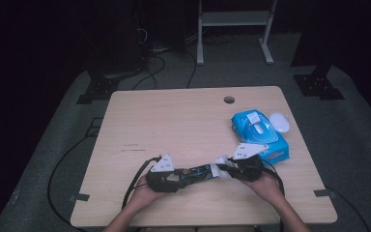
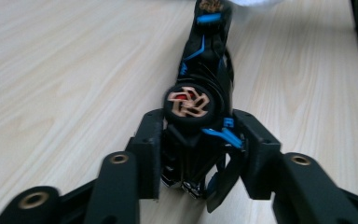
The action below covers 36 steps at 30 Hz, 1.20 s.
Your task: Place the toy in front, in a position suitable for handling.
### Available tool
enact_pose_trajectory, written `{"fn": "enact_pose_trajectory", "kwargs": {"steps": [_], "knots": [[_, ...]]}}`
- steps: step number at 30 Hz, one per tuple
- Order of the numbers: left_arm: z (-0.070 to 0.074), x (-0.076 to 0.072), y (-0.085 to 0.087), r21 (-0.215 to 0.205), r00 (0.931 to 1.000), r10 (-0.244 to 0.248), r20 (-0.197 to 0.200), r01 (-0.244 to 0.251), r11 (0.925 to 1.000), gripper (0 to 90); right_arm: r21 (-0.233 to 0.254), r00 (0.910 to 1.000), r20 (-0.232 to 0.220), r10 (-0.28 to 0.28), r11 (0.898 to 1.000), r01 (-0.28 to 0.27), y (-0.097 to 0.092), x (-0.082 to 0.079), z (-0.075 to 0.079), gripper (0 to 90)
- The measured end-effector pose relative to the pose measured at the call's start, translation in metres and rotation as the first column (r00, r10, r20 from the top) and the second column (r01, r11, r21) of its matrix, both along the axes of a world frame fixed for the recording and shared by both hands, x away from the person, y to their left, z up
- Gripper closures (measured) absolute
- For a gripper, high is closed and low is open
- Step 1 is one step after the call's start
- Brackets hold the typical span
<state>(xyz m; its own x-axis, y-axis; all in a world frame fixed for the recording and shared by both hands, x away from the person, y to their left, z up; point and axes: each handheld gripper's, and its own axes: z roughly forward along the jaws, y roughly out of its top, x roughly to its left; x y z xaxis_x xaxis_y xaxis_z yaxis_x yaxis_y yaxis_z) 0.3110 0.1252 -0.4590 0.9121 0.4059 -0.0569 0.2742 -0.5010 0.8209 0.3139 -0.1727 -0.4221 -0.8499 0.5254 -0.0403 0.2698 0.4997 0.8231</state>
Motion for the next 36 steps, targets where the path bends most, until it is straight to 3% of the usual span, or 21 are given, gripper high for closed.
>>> {"fn": "enact_pose_trajectory", "kwargs": {"steps": [2, 6, 8, 11, 19, 23, 26, 28, 30, 32, 34, 36], "knots": [[0.0, 0.002, -0.004, 0.009, 0.9999, 0.003, 0.015, -0.003, 1.0, 57.4, 0.001, 0.9999, 0.011, -0.009, 1.0, 0.009, 0.008, 0.0, 0.002, 80.2], [-0.001, 0.005, -0.009, 0.0, 0.9998, 0.019, 0.005, -0.019, 0.9998, 57.8, 0.002, 0.9994, 0.02, -0.03, 1.0, 0.03, 0.03, 0.004, 0.001, 81.6], [-0.001, 0.006, -0.009, -0.001, 0.9997, 0.022, 0.009, -0.022, 0.9997, 57.9, 0.017, 0.9999, 0.013, -0.008, 1.0, 0.008, 0.043, 0.005, -0.002, 81.7], [-0.002, 0.005, -0.006, -0.011, 0.9996, 0.026, 0.009, -0.026, 0.9996, 58.0, -0.012, 0.9994, 0.032, 0.015, 1.0, -0.014, 0.057, 0.0, -0.005, 81.8], [-0.004, 0.002, -0.007, -0.022, 0.9998, 0.012, 0.017, -0.012, 0.9997, 58.3, 0.037, 0.9962, 0.007, -0.087, 0.996, 0.087, 0.044, 0.005, -0.004, 82.3], [-0.004, 0.002, -0.01, -0.018, 0.9996, 0.007, 0.028, -0.006, 0.9998, 58.3, 0.07, 0.9999, -0.015, 0.003, 0.998, -0.002, 0.072, -0.001, -0.006, 82.2], [-0.004, 0.002, -0.008, -0.026, 0.9996, 0.01, 0.028, -0.009, 0.9996, 58.3, 0.032, 0.9992, 0.015, 0.038, 0.999, -0.038, 0.087, -0.006, -0.006, 82.2], [-0.004, 0.001, -0.008, -0.022, 0.9995, 0.008, 0.032, -0.007, 0.9997, 58.3, 0.021, 0.9996, 0.024, 0.012, 1.0, -0.013, 0.082, -0.004, -0.003, 82.2], [-0.004, 0.001, -0.009, -0.02, 0.9992, 0.004, 0.039, -0.003, 0.9998, 58.3, 0.001, 0.9973, 0.043, -0.059, 0.998, 0.059, 0.068, 0.002, -0.002, 82.4], [-0.005, 0.001, -0.01, -0.023, 0.9993, -0.001, 0.037, 0.002, 0.9997, 58.3, 0.038, 0.9943, 0.006, -0.107, 0.994, 0.107, 0.055, 0.008, -0.003, 82.4], [-0.005, 0.002, -0.013, -0.029, 0.9994, -0.007, 0.034, 0.008, 0.9995, 58.2, 0.056, 0.9943, -0.016, -0.105, 0.993, 0.106, 0.055, 0.007, -0.003, 82.4], [-0.005, 0.001, -0.015, -0.031, 0.9995, -0.009, 0.03, 0.01, 0.9995, 58.2, 0.07, 0.9994, -0.016, -0.032, 0.997, 0.033, 0.071, 0.0, -0.006, 82.4]]}}
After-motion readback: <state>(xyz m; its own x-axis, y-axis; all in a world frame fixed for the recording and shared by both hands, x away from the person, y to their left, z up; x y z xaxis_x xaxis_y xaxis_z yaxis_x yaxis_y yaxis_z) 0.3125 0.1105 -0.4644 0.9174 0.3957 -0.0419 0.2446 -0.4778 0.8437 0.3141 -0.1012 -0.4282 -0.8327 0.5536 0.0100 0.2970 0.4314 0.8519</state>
